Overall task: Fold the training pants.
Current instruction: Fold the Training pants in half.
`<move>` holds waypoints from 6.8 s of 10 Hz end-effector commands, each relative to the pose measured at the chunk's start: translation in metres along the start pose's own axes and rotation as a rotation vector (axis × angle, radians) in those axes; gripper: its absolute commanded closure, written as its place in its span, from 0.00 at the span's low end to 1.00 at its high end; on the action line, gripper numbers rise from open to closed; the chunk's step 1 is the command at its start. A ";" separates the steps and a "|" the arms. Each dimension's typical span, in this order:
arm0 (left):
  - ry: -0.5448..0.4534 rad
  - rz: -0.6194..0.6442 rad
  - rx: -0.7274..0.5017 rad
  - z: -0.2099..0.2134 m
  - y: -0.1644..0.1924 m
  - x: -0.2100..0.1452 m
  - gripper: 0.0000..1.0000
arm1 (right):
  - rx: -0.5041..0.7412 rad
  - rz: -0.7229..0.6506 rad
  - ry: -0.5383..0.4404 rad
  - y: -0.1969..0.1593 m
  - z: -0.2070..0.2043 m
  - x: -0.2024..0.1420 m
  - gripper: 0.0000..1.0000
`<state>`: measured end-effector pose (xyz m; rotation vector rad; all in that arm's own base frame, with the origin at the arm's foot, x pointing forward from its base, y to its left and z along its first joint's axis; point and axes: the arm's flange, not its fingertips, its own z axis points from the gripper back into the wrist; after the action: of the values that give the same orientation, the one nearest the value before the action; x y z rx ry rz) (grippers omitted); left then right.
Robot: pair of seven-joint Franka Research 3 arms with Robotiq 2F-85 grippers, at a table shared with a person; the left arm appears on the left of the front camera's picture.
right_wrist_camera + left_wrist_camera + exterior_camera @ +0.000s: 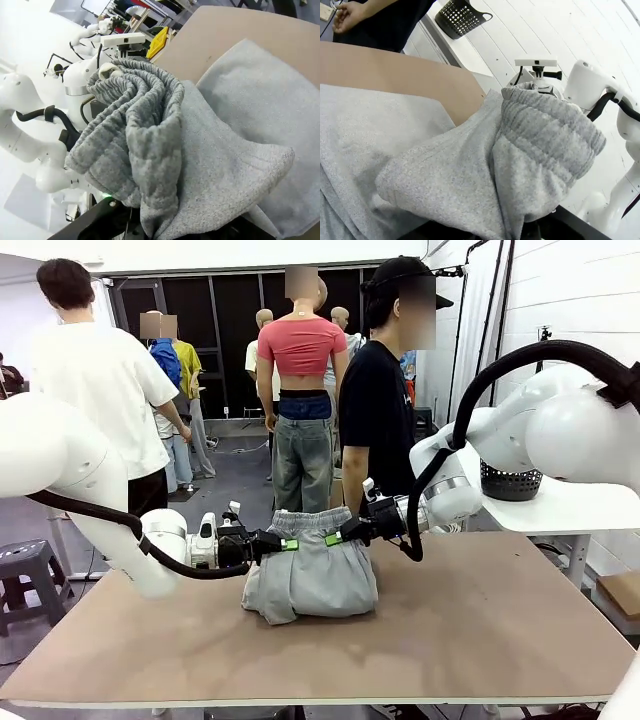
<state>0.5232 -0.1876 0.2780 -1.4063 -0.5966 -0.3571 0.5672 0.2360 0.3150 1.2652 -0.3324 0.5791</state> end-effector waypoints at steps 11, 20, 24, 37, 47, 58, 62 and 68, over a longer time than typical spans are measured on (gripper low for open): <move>-0.093 0.089 0.137 -0.005 0.035 0.042 1.00 | -0.108 -0.076 -0.092 -0.048 -0.011 0.043 1.00; -0.075 0.401 0.263 -0.002 0.053 0.035 1.00 | -0.061 -0.389 0.026 -0.092 -0.008 0.047 1.00; -0.103 0.460 0.302 -0.002 0.053 0.038 1.00 | -0.116 -0.454 0.014 -0.098 -0.007 0.046 1.00; -0.246 0.344 0.464 0.095 -0.066 0.027 0.00 | -0.542 -0.380 -0.094 -0.003 0.075 0.048 0.00; -0.263 0.276 0.613 0.096 -0.086 0.025 0.00 | -0.565 -0.296 -0.136 0.031 0.079 0.057 0.00; -0.157 0.313 1.164 0.077 -0.172 0.059 0.00 | -0.565 -0.296 -0.136 0.031 0.079 0.057 0.00; -0.233 0.220 1.112 0.075 -0.126 0.016 0.00 | -0.565 -0.296 -0.136 0.031 0.079 0.057 0.00; -0.233 0.220 1.112 0.075 -0.126 0.016 0.00 | -0.565 -0.296 -0.136 0.031 0.079 0.057 0.00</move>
<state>0.4519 -0.1328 0.3962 -0.4223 -0.6453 0.3135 0.6025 0.1785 0.3913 0.7775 -0.3934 0.1300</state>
